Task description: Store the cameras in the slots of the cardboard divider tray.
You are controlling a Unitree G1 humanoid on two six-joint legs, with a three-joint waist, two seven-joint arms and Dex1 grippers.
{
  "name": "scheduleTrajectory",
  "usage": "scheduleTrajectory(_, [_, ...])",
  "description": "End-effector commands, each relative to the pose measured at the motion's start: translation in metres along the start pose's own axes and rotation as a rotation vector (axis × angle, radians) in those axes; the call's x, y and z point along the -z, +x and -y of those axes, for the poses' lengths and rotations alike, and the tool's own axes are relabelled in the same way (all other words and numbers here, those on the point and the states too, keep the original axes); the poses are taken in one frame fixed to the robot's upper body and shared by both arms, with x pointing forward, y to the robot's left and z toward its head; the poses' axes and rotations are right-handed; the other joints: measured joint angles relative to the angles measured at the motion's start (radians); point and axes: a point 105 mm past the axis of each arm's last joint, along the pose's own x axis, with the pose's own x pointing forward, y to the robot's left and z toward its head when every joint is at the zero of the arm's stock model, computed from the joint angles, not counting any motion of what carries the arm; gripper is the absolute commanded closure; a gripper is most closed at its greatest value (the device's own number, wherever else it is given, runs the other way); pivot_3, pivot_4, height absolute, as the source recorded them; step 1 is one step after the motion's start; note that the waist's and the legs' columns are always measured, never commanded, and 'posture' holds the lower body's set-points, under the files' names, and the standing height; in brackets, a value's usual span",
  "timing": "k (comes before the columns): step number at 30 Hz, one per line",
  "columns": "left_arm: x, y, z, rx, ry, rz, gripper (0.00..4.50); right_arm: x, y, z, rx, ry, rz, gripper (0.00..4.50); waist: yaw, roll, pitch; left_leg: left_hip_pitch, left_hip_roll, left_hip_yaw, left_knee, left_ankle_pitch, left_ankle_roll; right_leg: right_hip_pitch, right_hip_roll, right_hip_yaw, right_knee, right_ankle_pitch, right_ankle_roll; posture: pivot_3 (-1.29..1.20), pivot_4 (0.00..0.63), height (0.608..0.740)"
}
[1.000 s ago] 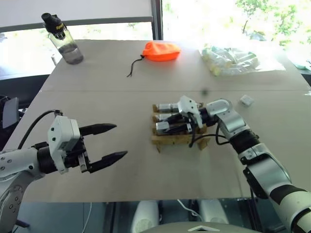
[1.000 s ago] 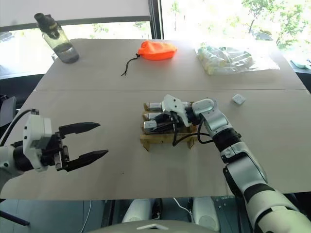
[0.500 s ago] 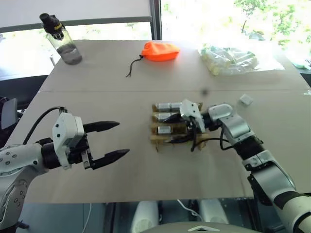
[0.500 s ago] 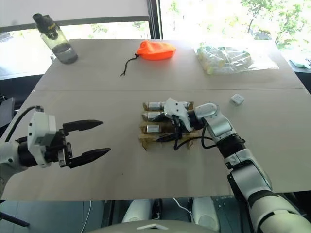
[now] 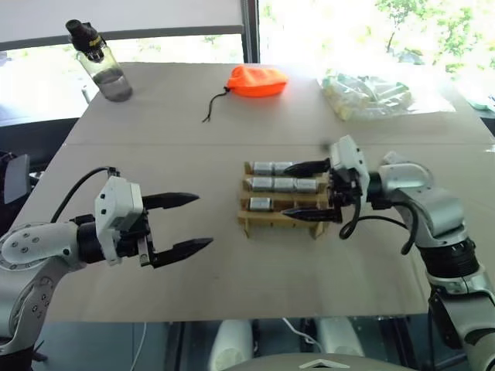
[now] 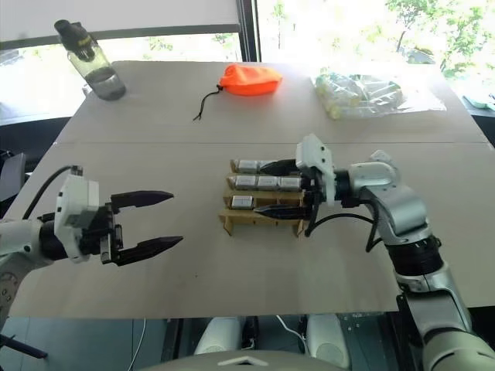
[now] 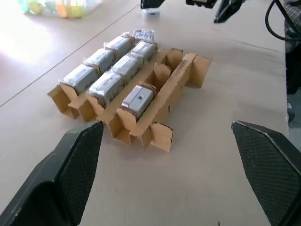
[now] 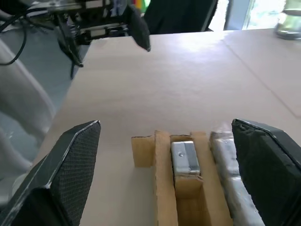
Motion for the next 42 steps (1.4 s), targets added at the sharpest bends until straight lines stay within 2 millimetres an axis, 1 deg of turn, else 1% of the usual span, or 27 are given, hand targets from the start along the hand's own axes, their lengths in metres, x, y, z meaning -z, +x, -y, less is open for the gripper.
scheduleTrajectory(1, [-0.006,0.002,-0.005,-0.006,0.025,0.020,0.00,0.003,-0.036,0.023,0.227,-0.036,-0.012,0.08,0.003,0.000,0.000,0.000,0.000,0.000,0.000,0.000,0.000,0.000,0.000,0.000,0.000,0.000,0.000,0.00,0.150,0.726])
scheduleTrajectory(3, [-0.007,0.005,-0.006,0.000,0.027,0.028,0.00,0.022,-0.054,0.035,0.371,-0.044,-0.083,0.08,0.002,-0.001,0.000,0.000,0.000,0.001,0.000,0.000,0.000,0.000,0.000,0.000,0.000,0.000,0.000,0.00,0.150,0.726])
scheduleTrajectory(5, [-0.007,0.005,-0.005,0.008,0.028,0.026,0.00,0.041,-0.064,0.039,0.486,-0.027,-0.135,0.08,0.000,-0.001,0.000,0.000,0.000,0.001,0.000,0.000,0.000,0.000,0.000,0.001,0.000,0.000,0.000,0.00,0.150,0.726])
scheduleTrajectory(6, [-0.007,0.005,-0.004,0.011,0.028,0.026,0.00,0.047,-0.066,0.039,0.520,-0.015,-0.140,0.08,-0.003,-0.001,0.000,0.000,0.000,0.001,0.000,0.000,0.000,0.000,0.000,0.002,0.000,0.000,0.000,0.00,0.150,0.726])
scheduleTrajectory(8, [-0.007,0.005,-0.004,0.015,0.028,0.027,0.00,0.061,-0.066,0.037,0.598,0.030,-0.135,0.08,-0.006,-0.001,0.000,0.000,0.000,0.002,-0.001,0.000,0.000,-0.001,0.001,0.002,0.000,0.000,0.000,0.00,0.150,0.726])
scheduleTrajectory(12, [-0.007,0.004,-0.005,0.020,0.034,0.021,0.00,0.090,-0.066,0.045,0.818,0.070,-0.165,0.08,-0.007,0.000,0.000,0.001,0.001,0.003,-0.001,0.000,0.000,-0.001,0.002,0.003,0.000,0.000,0.000,0.00,0.150,0.726])
scheduleTrajectory(16, [-0.010,0.006,-0.006,0.026,0.045,0.022,0.00,0.103,-0.061,0.054,0.978,0.099,-0.159,0.08,-0.006,-0.001,0.000,0.001,0.001,0.004,0.000,0.000,0.000,-0.001,0.001,0.005,0.001,0.000,0.001,0.00,0.150,0.726])
scheduleTrajectory(18, [-0.011,0.005,-0.008,0.019,0.051,0.017,0.00,0.110,-0.059,0.056,1.026,0.108,-0.172,0.08,-0.005,-0.001,0.000,0.001,0.001,0.004,0.000,0.000,0.000,-0.001,0.001,0.005,0.001,0.000,0.001,0.00,0.150,0.726])
scheduleTrajectory(22, [-0.014,0.004,-0.012,0.003,0.059,0.016,0.00,0.115,-0.050,0.057,1.069,0.162,-0.136,0.08,-0.006,-0.001,0.000,0.001,0.001,0.004,0.000,0.000,0.000,-0.001,0.002,0.006,0.000,0.000,0.000,0.00,0.150,0.726])
scheduleTrajectory(27, [-0.019,0.007,-0.014,-0.016,0.075,0.016,0.00,0.119,-0.051,0.064,1.155,0.177,-0.124,0.08,-0.009,-0.001,0.000,0.001,0.001,0.004,0.000,0.000,0.000,-0.001,0.002,0.006,0.000,0.000,0.001,0.00,0.150,0.726])
scheduleTrajectory(34, [-0.035,0.011,-0.013,-0.008,0.066,0.026,0.00,0.118,-0.048,0.066,1.159,0.157,-0.117,0.08,-0.008,-0.001,0.000,0.002,0.001,0.004,0.000,0.000,0.000,-0.001,0.002,0.008,0.001,0.000,0.001,0.00,0.150,0.726])
scheduleTrajectory(38, [-0.051,0.014,-0.009,0.009,0.041,0.063,0.00,0.117,-0.046,0.067,1.154,0.143,-0.116,0.08,-0.008,-0.001,0.000,0.002,0.001,0.004,0.000,0.000,0.000,-0.001,0.002,0.010,0.001,0.000,0.001,0.00,0.150,0.726])
scheduleTrajectory(42, [-0.049,0.014,-0.009,0.007,0.040,0.031,0.00,0.116,-0.044,0.067,1.148,0.123,-0.114,0.08,-0.010,-0.001,0.000,0.002,0.000,0.004,0.000,0.000,0.000,-0.001,0.002,0.011,0.001,0.000,0.001,0.00,0.150,0.726])
